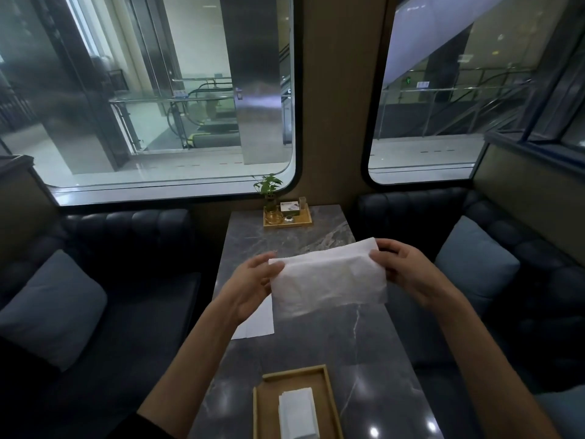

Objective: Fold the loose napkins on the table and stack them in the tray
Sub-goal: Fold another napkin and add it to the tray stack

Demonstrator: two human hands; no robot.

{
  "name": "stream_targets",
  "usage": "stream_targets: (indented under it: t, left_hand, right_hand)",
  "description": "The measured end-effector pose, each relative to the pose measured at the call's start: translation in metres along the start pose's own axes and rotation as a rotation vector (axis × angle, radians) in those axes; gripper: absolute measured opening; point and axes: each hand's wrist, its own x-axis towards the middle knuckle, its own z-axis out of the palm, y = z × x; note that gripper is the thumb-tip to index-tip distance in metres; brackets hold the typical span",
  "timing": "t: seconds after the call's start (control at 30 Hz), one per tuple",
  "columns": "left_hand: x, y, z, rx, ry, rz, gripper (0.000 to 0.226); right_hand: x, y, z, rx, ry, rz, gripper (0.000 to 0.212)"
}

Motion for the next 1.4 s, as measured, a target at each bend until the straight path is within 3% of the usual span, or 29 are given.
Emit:
stream_targets:
  t: [0.13,0.23,0.3,0.43,0.57,0.7,0.8,0.87,0.97,1.03,1.17,1.23,1.3,1.4]
  left_hand:
    - [0.0,0.018,0.003,0.07,0.001,0.177,0.062]
    - [-0.005,0.034,0.011,0.037,-0.065,0.404,0.071]
    - [-0.005,0.043,0.016,0.051,-0.089,0.574,0.07]
    - [-0.007,0.062,0.024,0.14,-0.097,0.831,0.065]
    - [-0.008,0.078,0.024,0.254,-0.102,0.997,0.066]
    - [-0.003,0.088,0.025,0.338,-0.056,1.062,0.054]
    - [0.0,0.093,0.025,0.383,-0.008,1.089,0.043]
    - [0.005,0.094,0.022,0.44,0.023,1.069,0.042]
    - [0.017,0.087,0.014,0.805,0.237,1.1,0.049]
    - [0.024,0.078,0.014,1.004,0.299,1.155,0.047]
    - [0.032,0.061,0.036,0.992,-0.147,0.836,0.039]
    - [0.037,0.054,0.047,0.935,-0.265,0.675,0.033]
    - [0.039,0.049,0.054,0.827,-0.276,0.678,0.019]
    - [0.041,0.043,0.055,0.592,-0.191,0.639,0.02]
  right_hand:
    - [-0.001,-0.019,0.003,0.029,-0.009,-0.163,0.023]
    - [0.001,-0.036,0.009,0.059,0.029,-0.341,0.038]
    - [0.002,-0.049,0.014,0.071,0.051,-0.457,0.05]
    - [0.009,-0.07,0.011,-0.004,-0.022,-0.708,0.042]
    - [0.023,-0.082,0.005,-0.108,-0.001,-0.775,0.065]
    - [0.032,-0.089,0.004,-0.161,-0.041,-0.804,0.066]
    - [0.034,-0.089,0.003,-0.038,-0.169,-0.74,0.049]
    - [0.037,-0.089,0.009,-0.041,-0.131,-0.686,0.038]
    - [0.042,-0.094,0.022,-0.316,0.036,-0.706,0.02]
    - [0.044,-0.1,0.03,-0.456,-0.044,-0.712,0.021]
    - [0.043,-0.12,0.045,-0.746,-0.349,-0.654,0.025]
    - [0.045,-0.126,0.05,-0.858,-0.439,-0.64,0.028]
    - [0.049,-0.127,0.052,-0.905,-0.407,-0.68,0.031]
    - [0.058,-0.111,0.044,-0.678,-0.122,-0.737,0.036]
